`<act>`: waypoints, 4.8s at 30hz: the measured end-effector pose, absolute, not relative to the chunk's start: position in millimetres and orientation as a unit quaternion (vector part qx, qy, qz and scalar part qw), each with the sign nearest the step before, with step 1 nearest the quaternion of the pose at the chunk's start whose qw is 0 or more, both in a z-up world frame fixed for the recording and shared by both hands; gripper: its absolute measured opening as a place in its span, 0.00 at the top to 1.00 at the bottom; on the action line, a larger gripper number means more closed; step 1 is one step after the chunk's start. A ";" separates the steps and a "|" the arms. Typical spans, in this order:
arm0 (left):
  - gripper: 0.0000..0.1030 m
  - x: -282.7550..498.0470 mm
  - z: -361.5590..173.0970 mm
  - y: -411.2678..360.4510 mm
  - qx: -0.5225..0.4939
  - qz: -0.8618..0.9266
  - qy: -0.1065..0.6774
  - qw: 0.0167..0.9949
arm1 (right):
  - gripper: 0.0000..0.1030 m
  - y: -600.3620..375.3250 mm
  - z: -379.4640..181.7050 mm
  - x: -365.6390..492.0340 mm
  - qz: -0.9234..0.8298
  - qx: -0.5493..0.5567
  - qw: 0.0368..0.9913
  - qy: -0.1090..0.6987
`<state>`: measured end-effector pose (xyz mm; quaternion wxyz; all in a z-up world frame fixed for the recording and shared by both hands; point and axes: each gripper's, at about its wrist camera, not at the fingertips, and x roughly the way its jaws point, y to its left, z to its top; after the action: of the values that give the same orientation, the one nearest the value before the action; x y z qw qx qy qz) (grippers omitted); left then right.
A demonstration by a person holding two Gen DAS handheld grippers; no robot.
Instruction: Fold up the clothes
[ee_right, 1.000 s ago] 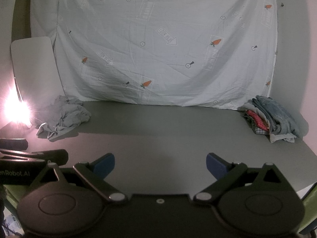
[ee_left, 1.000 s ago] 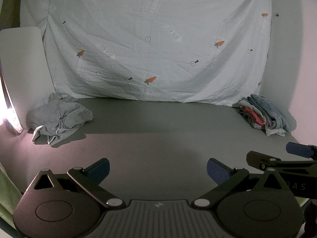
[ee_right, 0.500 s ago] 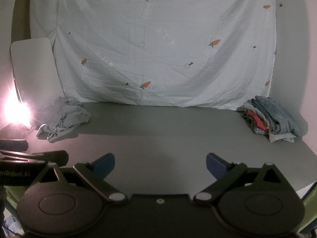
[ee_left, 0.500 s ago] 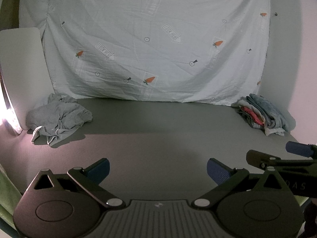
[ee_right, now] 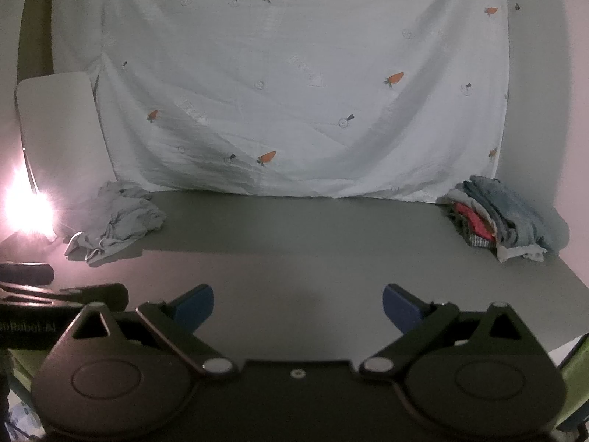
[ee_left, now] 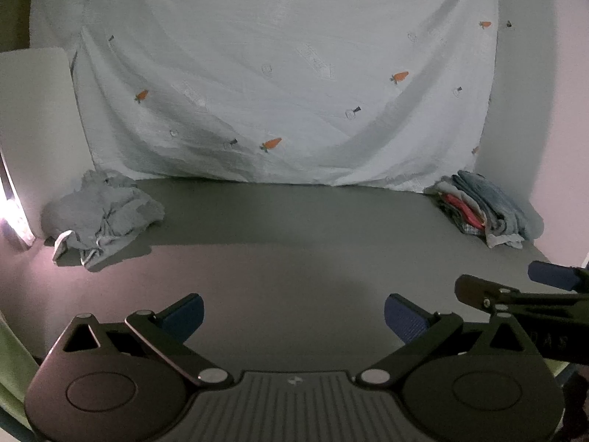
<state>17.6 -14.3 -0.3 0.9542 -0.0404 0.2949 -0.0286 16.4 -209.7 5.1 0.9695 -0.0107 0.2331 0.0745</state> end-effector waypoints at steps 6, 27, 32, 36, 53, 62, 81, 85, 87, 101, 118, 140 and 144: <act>0.00 32.8 -5.8 -17.1 -0.050 -0.039 0.314 0.947 | 0.02 -215.3 -3.8 25.4 0.068 0.003 0.971 0.228; 0.00 204.9 -51.4 50.3 -0.201 -0.024 0.447 0.872 | 0.01 -186.1 -68.1 245.8 0.128 0.052 0.923 0.359; 0.00 255.9 -54.0 77.7 -0.240 -0.006 0.470 0.849 | 0.13 -152.3 -73.8 296.4 0.145 0.003 0.926 0.350; 0.00 280.5 -51.9 124.0 -0.249 0.055 0.452 0.855 | 0.26 -111.7 -81.9 332.8 0.185 -0.037 0.913 0.362; 0.25 456.3 -118.4 356.6 -0.077 0.179 0.426 0.884 | 0.65 162.6 -146.0 485.3 0.277 -0.128 0.872 0.384; 0.19 458.4 -153.3 471.0 -0.227 0.275 0.415 0.837 | 0.26 294.1 -196.8 560.8 0.315 -0.176 0.843 0.399; 0.15 401.2 -60.6 319.8 -0.187 0.300 0.331 0.875 | 0.88 58.4 -83.9 483.7 0.183 -0.195 0.939 0.218; 0.12 373.0 -44.2 231.2 -0.198 0.294 0.325 0.877 | 0.88 -62.3 -36.9 457.3 0.087 -0.178 0.966 0.164; 0.10 364.9 -48.6 186.2 -0.211 0.266 0.342 0.876 | 0.87 -133.8 -25.6 447.5 0.022 -0.182 0.970 0.163; 0.10 372.9 -105.8 11.6 -0.197 0.131 0.478 0.846 | 0.45 -337.7 -116.1 422.2 -0.111 -0.104 0.916 0.370; 0.10 463.9 -141.0 99.7 -0.191 0.132 0.477 0.848 | 0.29 -141.3 -126.4 497.6 0.120 -0.165 0.909 0.363; 0.07 459.1 -128.2 138.9 -0.236 0.155 0.433 0.856 | 0.91 -74.3 -152.9 453.5 0.407 -0.177 0.774 0.451; 0.06 455.1 -124.4 122.5 -0.226 0.151 0.436 0.858 | 0.62 -91.9 -164.6 408.5 0.448 -0.150 0.709 0.523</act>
<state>455.1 122.5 -124.4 0.8580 -0.2263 0.4355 0.1515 408.5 -91.9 -164.6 0.7090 -0.1504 0.5232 0.4483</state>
